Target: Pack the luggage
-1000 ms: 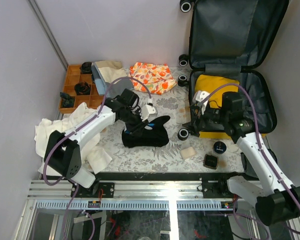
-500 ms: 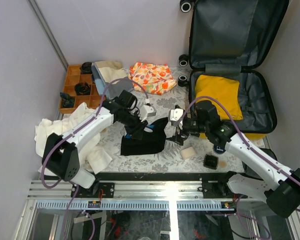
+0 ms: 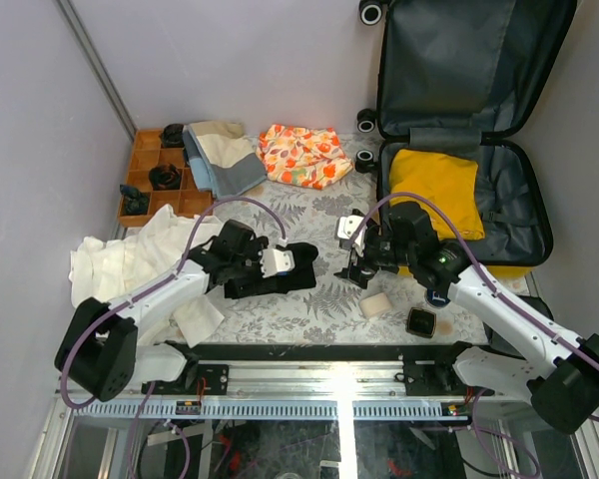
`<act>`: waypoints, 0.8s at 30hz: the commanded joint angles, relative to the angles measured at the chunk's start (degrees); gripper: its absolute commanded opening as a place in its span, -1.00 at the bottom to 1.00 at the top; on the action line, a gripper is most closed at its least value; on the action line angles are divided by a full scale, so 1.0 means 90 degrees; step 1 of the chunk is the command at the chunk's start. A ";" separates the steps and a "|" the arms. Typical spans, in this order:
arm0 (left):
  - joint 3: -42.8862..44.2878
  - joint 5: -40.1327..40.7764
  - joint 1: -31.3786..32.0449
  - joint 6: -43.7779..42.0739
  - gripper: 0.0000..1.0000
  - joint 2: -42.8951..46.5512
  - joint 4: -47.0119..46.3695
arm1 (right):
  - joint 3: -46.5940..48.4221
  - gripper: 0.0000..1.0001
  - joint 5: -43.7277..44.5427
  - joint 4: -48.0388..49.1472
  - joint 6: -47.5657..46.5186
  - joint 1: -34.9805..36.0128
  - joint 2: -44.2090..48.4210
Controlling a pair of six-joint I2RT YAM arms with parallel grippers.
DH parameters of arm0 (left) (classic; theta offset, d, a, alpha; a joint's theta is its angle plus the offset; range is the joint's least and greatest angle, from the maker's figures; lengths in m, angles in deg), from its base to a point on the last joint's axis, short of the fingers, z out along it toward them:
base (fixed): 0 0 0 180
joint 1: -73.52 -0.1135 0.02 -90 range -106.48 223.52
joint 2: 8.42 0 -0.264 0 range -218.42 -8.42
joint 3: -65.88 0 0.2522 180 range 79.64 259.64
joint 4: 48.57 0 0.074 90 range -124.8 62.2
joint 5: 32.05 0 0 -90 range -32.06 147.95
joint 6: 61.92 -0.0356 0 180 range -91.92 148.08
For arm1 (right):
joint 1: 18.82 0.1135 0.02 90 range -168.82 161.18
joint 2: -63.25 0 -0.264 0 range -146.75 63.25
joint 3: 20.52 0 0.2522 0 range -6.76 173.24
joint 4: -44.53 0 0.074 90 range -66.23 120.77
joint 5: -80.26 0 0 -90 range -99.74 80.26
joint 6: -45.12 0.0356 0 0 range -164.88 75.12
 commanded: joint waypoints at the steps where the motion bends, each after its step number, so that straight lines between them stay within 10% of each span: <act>1: 0.0046 -0.0082 0.0024 -0.0370 0.60 0.0044 0.0011 | 0.0130 0.99 0.0339 -0.0163 0.0061 0.0035 0.0094; 14: -0.0245 -0.0630 -0.0104 0.0682 0.73 0.1271 0.0697 | -0.0044 0.99 0.0015 0.0982 0.0198 0.0377 -0.0548; 24: 0.0993 -0.1972 -0.1783 0.2193 0.71 0.1163 0.2036 | 0.0407 0.99 -0.0217 0.2218 -0.0353 0.1499 -0.2431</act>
